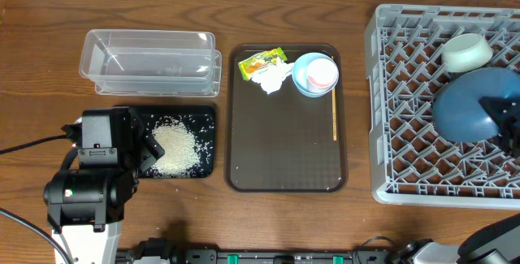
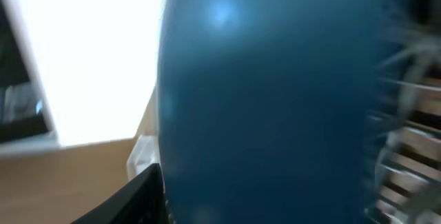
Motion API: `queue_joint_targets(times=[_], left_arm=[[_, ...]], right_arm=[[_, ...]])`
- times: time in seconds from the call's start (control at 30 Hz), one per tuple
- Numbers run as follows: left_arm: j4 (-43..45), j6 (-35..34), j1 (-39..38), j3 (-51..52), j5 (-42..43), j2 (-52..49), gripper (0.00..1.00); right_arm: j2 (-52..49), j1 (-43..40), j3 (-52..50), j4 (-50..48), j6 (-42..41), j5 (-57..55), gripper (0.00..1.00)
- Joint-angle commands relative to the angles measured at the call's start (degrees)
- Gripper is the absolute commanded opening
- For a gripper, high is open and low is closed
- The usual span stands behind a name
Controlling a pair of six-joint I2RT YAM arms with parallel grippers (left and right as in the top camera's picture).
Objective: Sort waste into correct bins and load items into the dishwasher rack
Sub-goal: 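Lower the blue bowl into the rack's near right area and release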
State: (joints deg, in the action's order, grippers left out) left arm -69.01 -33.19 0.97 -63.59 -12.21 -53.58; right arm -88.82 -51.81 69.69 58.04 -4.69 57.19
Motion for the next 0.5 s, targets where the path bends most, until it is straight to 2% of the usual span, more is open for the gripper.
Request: queue_joint_targets(times=[0.0,0.27,0.33,0.4,0.43,0.47], left_arm=[[-0.2,0.1,0.2,-0.8,-0.7,0.0,0.93],[-0.2,0.1,0.2,-0.8,-0.7,0.0,0.93],[-0.2,0.1,0.2,-0.8,-0.7,0.0,0.93],[-0.2,0.1,0.2,-0.8,-0.7,0.0,0.93],[-0.2,0.1,0.2,-0.8,-0.7,0.0,0.93],[-0.2,0.1,0.2,-0.8,-0.7,0.0,0.93]], right_arm=[[0.9,-1.3,1.3,0.3,-4.9,-6.8,0.52],[9.0,-1.5,8.1,4.8,-15.3,-25.1,0.52],[12.2,-1.4,9.8,5.1,-16.7,-28.0,0.55],[15.3,-1.4,11.0,5.0,-18.0,-30.2,0.75],[16.5,-1.4,11.4,5.0,-18.1,-30.8,0.90],[17.7,-1.4,11.7,5.0,-18.2,-30.9,0.96]])
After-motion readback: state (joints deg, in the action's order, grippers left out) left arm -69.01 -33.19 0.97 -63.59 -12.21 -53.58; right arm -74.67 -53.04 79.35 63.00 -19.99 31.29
